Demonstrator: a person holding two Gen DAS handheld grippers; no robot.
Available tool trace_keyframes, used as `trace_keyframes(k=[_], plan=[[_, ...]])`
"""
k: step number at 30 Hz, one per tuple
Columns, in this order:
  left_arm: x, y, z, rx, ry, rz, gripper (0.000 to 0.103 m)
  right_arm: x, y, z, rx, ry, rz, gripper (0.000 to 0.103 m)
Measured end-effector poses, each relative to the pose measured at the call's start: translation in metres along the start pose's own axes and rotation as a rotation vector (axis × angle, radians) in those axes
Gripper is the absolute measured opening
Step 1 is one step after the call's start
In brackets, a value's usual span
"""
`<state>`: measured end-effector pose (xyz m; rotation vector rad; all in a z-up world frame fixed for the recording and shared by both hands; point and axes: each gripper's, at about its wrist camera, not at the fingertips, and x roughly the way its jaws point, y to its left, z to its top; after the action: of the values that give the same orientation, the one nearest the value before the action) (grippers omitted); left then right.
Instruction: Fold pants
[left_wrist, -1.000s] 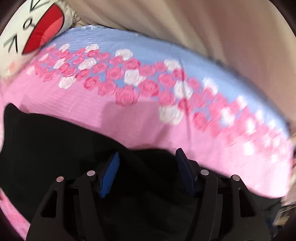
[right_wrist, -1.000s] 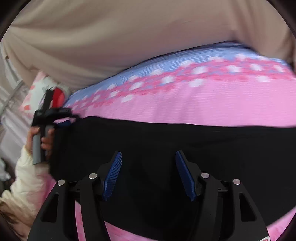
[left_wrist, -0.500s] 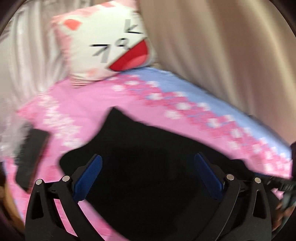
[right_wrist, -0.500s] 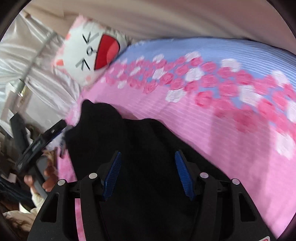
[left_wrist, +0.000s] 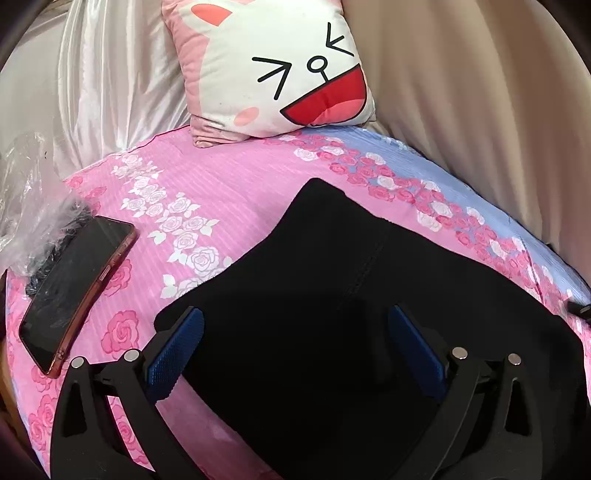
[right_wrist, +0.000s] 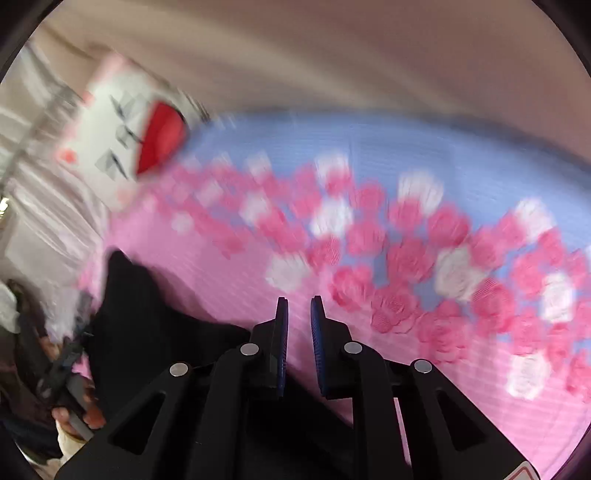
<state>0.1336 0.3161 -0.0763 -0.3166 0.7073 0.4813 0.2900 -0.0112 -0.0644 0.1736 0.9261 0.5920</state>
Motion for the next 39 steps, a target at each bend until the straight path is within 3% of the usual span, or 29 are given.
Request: trace_keyframes(k=[2,4,7,8,9,10,11,12,13,16,18,20,22,23,25,27,29,32,36,39], plan=[[0.001,0.003,0.0,-0.013,0.002,-0.01,0.098,-0.036,0.014,-0.014,-0.013,-0.072,0.042,0.015],[0.002,0.003,0.0,-0.015,0.004,-0.002,0.098,-0.051,0.026,-0.033,-0.036,-0.053,0.064,0.015],[0.004,-0.003,0.0,0.007,0.01,0.028,0.098,-0.034,0.033,-0.044,-0.068,0.023,-0.008,0.016],[0.004,-0.003,0.0,0.008,0.01,0.029,0.098,-0.027,0.027,-0.041,-0.051,0.021,-0.017,0.027],[0.003,-0.002,-0.001,0.003,0.006,0.024,0.098,-0.019,0.023,-0.039,-0.033,0.029,-0.01,0.046],[0.002,0.001,-0.001,-0.011,0.001,0.007,0.098,-0.001,0.022,-0.035,-0.024,0.057,-0.008,0.047],[0.001,0.004,-0.001,-0.022,-0.003,-0.005,0.098,0.01,0.021,-0.038,-0.032,0.089,-0.014,0.033],[0.0,0.006,-0.001,-0.036,-0.007,-0.017,0.098,0.028,0.028,-0.037,-0.047,0.126,-0.005,0.003],[0.0,0.008,-0.001,-0.048,-0.009,-0.027,0.098,0.039,0.035,-0.035,-0.069,0.143,0.008,0.004],[0.001,0.006,-0.001,-0.039,-0.004,-0.011,0.098,0.042,0.041,-0.014,-0.11,0.032,-0.117,0.003],[0.004,0.001,-0.001,-0.017,0.007,0.018,0.098,0.04,0.032,-0.007,-0.071,0.002,-0.188,0.013],[0.004,0.001,-0.001,-0.013,0.009,0.024,0.098,0.011,0.027,-0.014,-0.021,-0.058,-0.137,0.016],[0.004,0.001,0.0,-0.023,0.005,0.011,0.098,-0.041,0.023,-0.043,-0.028,-0.145,-0.093,0.039],[0.004,0.002,-0.001,-0.026,0.005,0.008,0.098,-0.062,0.019,-0.058,-0.034,-0.18,-0.117,0.053],[0.004,0.001,-0.001,-0.023,0.004,0.013,0.098,-0.107,0.003,-0.096,-0.025,-0.24,-0.179,0.054],[0.004,0.002,-0.001,-0.021,0.004,0.016,0.098,-0.149,-0.035,-0.138,0.038,-0.24,-0.27,0.054],[0.004,0.002,-0.001,-0.024,0.003,0.014,0.098,-0.184,-0.072,-0.177,0.082,-0.211,-0.418,0.054],[0.004,0.002,-0.001,-0.022,0.003,0.015,0.098,-0.216,-0.119,-0.216,0.122,-0.149,-0.502,0.054],[0.002,0.003,-0.001,-0.024,-0.003,0.018,0.098,-0.224,-0.153,-0.227,0.0,-0.056,-0.569,0.054],[0.001,0.004,-0.002,-0.035,-0.008,0.015,0.098,-0.224,-0.173,-0.224,-0.07,-0.019,-0.539,0.054]])
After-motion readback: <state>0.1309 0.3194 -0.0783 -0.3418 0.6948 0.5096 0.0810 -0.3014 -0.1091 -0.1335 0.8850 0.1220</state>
